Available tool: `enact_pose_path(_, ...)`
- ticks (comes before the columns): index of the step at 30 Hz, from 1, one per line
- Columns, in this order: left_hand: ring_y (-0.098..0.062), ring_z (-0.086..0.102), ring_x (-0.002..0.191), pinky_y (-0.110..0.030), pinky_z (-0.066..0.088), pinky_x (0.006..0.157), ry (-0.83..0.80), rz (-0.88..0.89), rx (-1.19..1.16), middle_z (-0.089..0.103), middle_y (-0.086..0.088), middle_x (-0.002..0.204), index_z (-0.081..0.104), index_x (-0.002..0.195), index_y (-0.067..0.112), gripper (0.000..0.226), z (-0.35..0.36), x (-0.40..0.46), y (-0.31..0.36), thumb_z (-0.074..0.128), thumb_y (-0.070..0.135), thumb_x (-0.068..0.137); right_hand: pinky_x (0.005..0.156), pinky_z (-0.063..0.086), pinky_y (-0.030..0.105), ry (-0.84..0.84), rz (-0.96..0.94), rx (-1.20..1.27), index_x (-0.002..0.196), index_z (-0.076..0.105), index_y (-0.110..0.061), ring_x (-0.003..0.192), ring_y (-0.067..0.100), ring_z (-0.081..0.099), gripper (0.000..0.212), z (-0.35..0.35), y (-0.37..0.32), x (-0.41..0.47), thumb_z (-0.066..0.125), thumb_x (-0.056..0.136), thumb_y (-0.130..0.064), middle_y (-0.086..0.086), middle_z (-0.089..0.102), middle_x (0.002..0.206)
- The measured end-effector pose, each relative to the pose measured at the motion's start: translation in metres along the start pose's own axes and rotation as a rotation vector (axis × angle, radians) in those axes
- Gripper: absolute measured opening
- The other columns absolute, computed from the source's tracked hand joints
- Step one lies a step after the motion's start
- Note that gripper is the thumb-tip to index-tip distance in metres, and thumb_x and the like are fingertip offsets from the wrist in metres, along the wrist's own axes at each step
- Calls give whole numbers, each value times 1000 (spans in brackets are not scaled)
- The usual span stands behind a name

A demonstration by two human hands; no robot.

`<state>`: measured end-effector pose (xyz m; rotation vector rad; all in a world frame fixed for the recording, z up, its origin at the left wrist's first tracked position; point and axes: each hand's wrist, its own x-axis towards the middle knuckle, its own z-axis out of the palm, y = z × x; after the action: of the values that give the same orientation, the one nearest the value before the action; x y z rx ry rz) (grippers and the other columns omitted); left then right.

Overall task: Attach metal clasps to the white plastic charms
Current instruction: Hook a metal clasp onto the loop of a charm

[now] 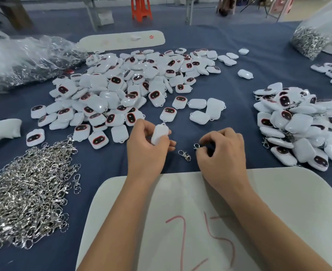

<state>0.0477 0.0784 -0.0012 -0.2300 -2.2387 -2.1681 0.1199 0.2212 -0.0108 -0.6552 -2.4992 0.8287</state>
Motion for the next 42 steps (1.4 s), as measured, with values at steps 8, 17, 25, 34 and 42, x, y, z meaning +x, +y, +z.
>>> enact_pose_path(8, -8, 58, 77, -15, 44, 74, -167, 205, 207, 63, 6, 88, 73, 105, 30, 36, 8, 0, 1, 61, -1, 91, 80, 40, 31, -100, -172, -57, 90, 67, -19, 92, 19, 56, 8, 1, -1, 0, 71, 96, -21, -6, 61, 92)
enact_pose_path(17, -6, 70, 95, -10, 48, 82, -363, 288, 256, 76, 12, 95, 79, 101, 22, 27, 12, -6, 2, 64, 1, 93, 74, 57, 24, 2, -133, 651, 90, 74, -17, 79, 13, 74, 18, -7, 5, 4, 79, 88, 1, -9, 76, 83)
enact_pose_path(25, -12, 66, 89, -14, 47, 79, -275, 319, 279, 71, 8, 93, 76, 89, 18, 13, 11, -5, 3, 75, 5, 87, 73, 57, 24, 178, -175, 591, 91, 70, -17, 83, 15, 73, 19, -7, 3, 1, 81, 86, -2, -11, 74, 81)
enact_pose_path(34, -13, 65, 88, -23, 51, 79, -263, 360, 266, 68, 8, 85, 75, 84, 18, 16, 11, -3, 2, 77, 2, 84, 72, 58, 36, 230, -388, 368, 94, 71, -9, 79, 14, 70, 17, -4, 1, -2, 77, 86, 5, -4, 73, 88)
enact_pose_path(42, -16, 63, 88, -23, 48, 75, -288, 364, 251, 66, 9, 86, 70, 83, 18, 15, 10, -2, -1, 70, 4, 89, 73, 54, 29, 146, -338, 380, 93, 77, -13, 80, 13, 68, 8, -3, 4, 4, 80, 90, -6, -6, 74, 88)
